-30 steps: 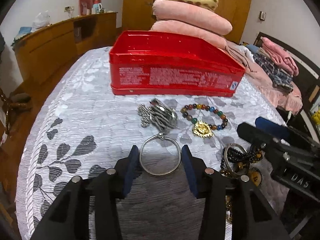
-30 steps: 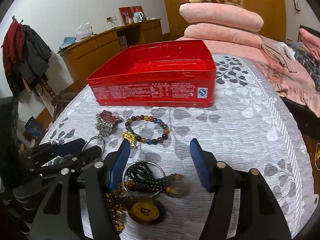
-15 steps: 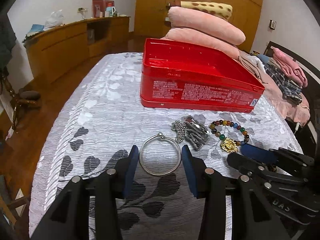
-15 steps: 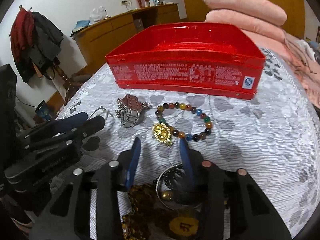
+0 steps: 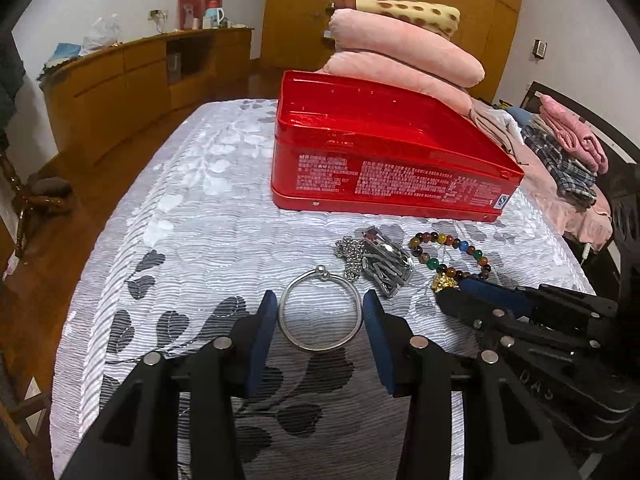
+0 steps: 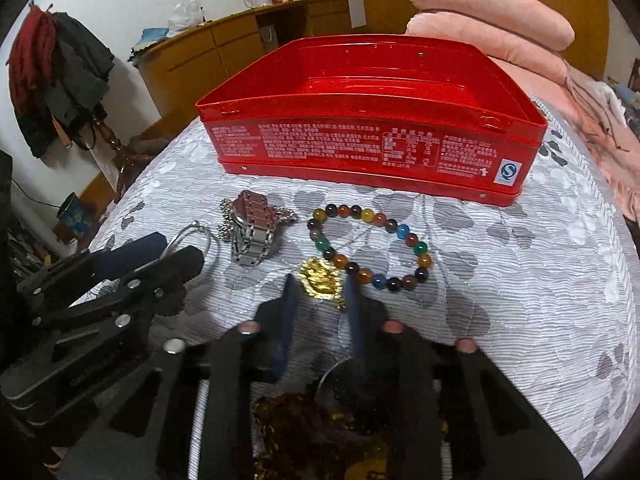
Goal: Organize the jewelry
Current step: 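Close the right tool on the gold pendant and lift it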
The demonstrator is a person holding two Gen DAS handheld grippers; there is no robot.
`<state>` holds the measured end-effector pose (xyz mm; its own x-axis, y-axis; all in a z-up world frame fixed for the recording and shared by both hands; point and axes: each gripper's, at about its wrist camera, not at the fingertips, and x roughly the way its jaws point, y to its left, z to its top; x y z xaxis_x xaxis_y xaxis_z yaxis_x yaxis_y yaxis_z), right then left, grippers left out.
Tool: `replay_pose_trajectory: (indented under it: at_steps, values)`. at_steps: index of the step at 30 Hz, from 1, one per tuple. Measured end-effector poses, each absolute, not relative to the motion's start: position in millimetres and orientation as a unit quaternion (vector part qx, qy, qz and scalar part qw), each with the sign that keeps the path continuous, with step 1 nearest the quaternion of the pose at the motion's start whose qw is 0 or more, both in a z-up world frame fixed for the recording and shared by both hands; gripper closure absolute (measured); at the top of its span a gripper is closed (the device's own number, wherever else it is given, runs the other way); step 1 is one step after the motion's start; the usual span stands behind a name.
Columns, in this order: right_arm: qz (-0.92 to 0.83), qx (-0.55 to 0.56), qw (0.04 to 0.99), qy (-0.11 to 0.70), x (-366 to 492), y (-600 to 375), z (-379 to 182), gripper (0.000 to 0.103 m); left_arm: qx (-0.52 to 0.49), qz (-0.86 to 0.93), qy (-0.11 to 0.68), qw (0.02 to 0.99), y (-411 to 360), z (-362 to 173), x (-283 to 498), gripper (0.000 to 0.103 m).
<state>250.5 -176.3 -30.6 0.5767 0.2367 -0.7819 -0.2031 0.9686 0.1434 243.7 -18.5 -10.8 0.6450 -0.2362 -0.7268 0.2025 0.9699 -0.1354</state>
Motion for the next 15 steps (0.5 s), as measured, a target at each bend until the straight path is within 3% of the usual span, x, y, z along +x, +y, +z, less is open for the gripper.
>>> replay_pose_trajectory:
  at_steps: [3, 6, 12, 15]
  values:
    - [0.125, 0.018, 0.888, 0.441, 249.3, -177.5, -31.2, 0.088, -0.019, -0.12, 0.401, 0.908, -19.1, -10.0, 242.3, 0.059]
    - [0.126, 0.018, 0.891, 0.435, 245.3, -179.2, -29.0, 0.1, -0.018, -0.118, 0.398, 0.909, -19.0, -8.7, 239.6, 0.059]
    - [0.131, 0.019, 0.888, 0.441, 242.3, -181.6, -30.0, 0.095, -0.016, -0.119, 0.396, 0.91, -21.5, -7.1, 236.1, 0.059]
    - [0.136, 0.02, 0.886, 0.443, 243.5, -180.2, -30.4, 0.085, -0.017, -0.119, 0.398, 0.91, -21.0, -7.9, 236.4, 0.059]
